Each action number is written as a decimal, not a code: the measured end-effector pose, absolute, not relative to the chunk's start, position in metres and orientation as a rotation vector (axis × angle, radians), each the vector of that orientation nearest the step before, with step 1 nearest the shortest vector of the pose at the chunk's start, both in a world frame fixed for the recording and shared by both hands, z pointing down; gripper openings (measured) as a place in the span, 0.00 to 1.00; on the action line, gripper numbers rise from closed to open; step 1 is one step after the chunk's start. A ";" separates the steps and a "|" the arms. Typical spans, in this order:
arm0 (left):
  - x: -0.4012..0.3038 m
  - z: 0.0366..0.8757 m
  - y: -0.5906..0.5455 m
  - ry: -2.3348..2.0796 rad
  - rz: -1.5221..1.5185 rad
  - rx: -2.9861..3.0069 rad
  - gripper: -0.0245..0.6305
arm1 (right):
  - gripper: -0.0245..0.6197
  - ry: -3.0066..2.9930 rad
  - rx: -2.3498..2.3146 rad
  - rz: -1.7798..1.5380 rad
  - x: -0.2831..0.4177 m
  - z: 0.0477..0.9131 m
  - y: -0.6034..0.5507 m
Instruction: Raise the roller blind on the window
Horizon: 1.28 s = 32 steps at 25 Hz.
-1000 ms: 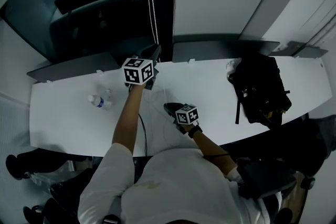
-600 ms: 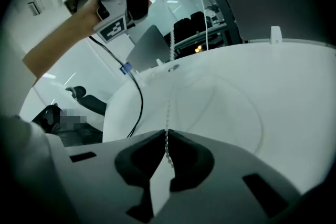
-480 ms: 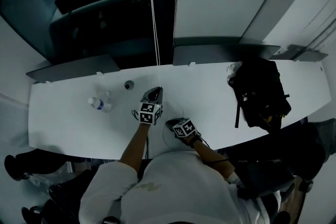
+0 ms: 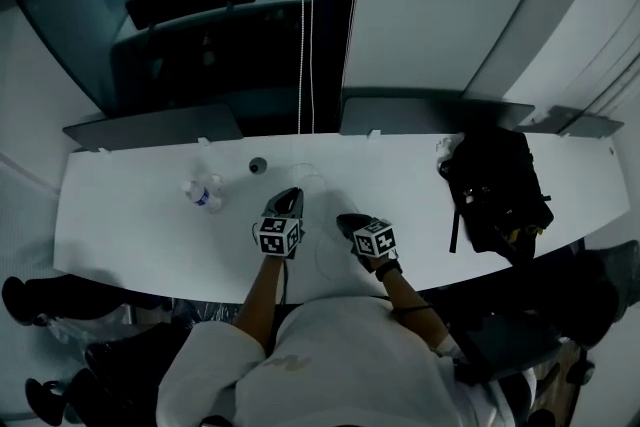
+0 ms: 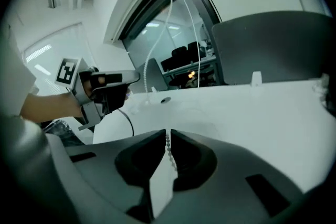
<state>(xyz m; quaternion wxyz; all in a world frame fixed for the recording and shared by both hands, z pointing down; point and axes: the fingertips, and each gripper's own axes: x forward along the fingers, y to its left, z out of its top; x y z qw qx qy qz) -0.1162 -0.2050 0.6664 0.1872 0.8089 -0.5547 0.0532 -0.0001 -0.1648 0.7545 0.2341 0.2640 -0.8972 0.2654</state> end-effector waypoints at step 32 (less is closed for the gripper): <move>-0.051 0.416 -0.064 -1.783 -0.295 2.643 0.04 | 0.05 -2.910 1.221 -0.059 0.044 0.415 -0.090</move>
